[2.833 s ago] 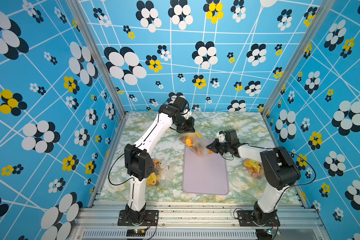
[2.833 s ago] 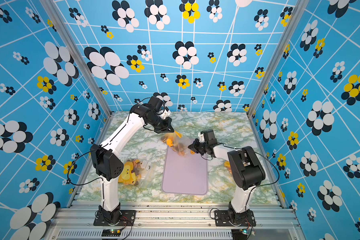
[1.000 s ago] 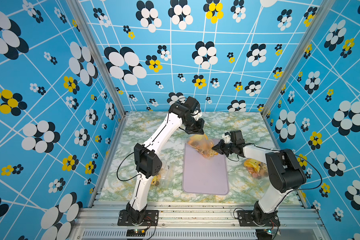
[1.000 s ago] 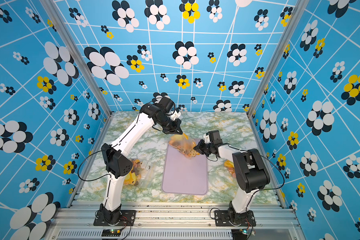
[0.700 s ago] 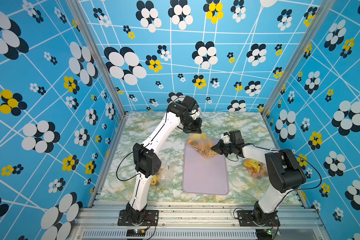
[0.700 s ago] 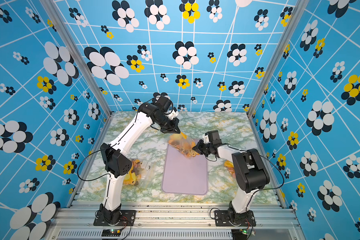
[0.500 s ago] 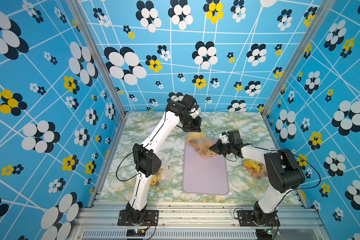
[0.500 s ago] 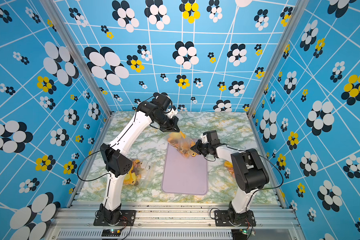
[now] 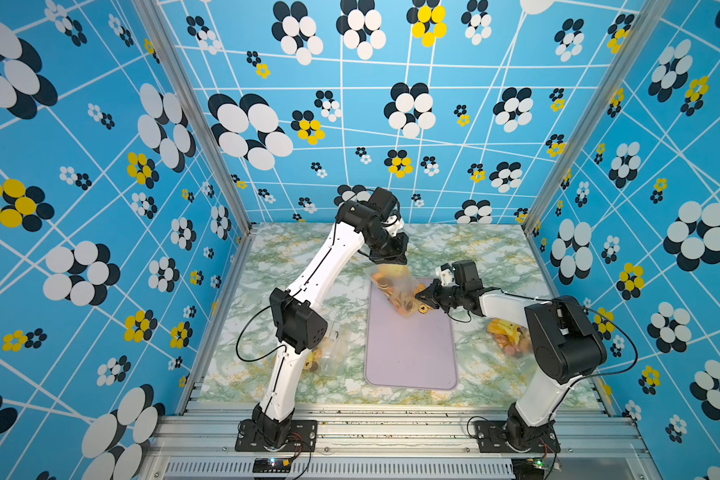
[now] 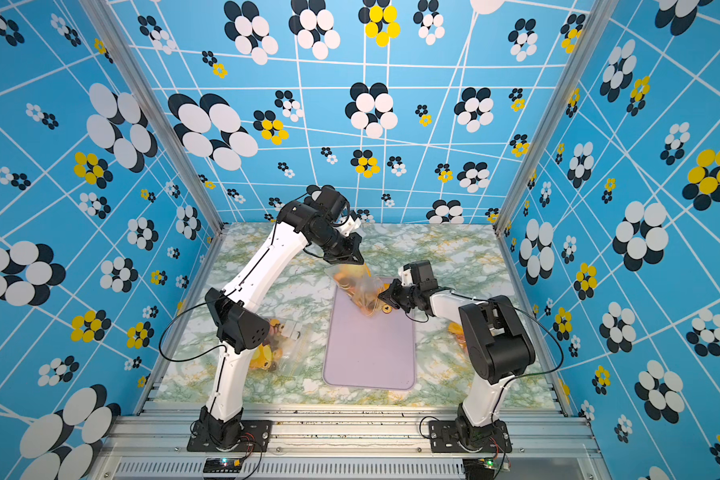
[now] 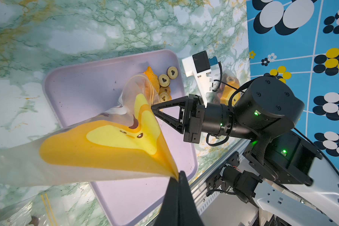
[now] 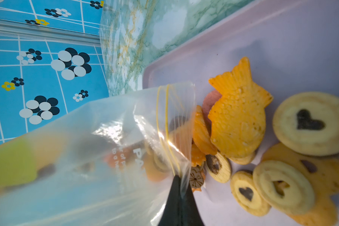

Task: Pour cookies out of the ziploc bag
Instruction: 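Pour the cookies out of the ziploc bag onto the tray.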

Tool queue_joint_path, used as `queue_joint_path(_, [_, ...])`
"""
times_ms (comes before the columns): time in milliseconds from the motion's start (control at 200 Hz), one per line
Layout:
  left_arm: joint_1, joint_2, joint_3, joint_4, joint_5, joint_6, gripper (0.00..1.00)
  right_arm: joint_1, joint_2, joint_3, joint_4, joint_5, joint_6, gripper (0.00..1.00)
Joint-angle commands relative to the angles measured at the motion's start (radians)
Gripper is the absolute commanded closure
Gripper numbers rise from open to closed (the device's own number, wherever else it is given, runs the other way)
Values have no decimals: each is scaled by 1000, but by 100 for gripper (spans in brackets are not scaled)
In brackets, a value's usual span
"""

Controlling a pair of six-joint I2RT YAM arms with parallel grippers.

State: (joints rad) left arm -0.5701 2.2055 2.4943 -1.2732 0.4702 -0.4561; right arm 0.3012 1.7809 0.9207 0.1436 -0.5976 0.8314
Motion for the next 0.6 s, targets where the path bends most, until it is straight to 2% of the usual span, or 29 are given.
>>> queue_joint_path(0, [-11, 19, 41, 23, 8, -10, 100, 17, 44, 8, -16, 15, 22, 100])
queue_joint_path(285, [-60, 35, 40, 33, 1, -26, 100, 39, 63, 30, 2, 12, 35, 100])
queue_joint_path(595, [-122, 53, 37, 28, -27, -35, 100, 15, 46, -26, 22, 11, 32, 100])
